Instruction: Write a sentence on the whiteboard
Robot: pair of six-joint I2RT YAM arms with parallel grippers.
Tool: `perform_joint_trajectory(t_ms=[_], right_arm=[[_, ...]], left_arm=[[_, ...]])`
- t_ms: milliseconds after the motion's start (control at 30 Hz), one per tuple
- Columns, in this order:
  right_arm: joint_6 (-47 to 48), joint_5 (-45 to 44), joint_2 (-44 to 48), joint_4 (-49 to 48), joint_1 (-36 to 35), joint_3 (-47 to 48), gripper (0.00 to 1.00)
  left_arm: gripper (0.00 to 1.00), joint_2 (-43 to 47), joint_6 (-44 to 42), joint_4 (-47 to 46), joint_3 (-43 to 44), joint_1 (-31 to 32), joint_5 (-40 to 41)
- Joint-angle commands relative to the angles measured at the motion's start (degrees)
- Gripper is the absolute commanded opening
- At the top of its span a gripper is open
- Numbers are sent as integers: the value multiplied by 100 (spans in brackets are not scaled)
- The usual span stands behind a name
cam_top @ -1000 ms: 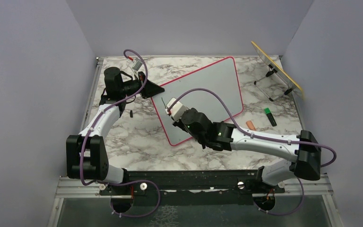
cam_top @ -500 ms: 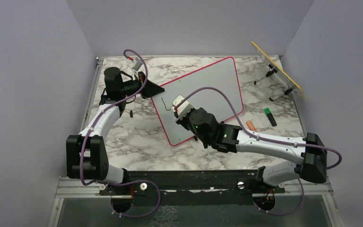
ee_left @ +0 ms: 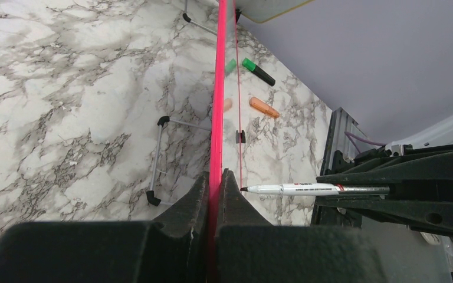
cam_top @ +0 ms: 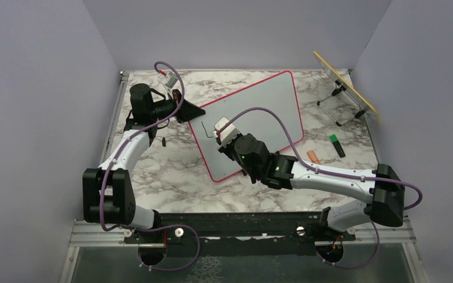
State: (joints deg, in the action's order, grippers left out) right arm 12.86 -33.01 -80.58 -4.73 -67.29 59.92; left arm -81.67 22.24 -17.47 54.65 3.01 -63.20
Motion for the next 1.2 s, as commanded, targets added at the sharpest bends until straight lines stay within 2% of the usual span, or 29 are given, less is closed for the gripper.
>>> perform_joint_trajectory(t_ms=[0,467,1167], right_arm=[[-47,-188,-72,-247,65,-33,1],[-84,6,-210,-122,127,10,1],[-213,293,-76,781,120,31,1]], left_arm=[[0,-202,-387,350,-51,16,54],[0,-222,-387,359,-42,17,53],[0,-244,-387,359,-34,16,48]])
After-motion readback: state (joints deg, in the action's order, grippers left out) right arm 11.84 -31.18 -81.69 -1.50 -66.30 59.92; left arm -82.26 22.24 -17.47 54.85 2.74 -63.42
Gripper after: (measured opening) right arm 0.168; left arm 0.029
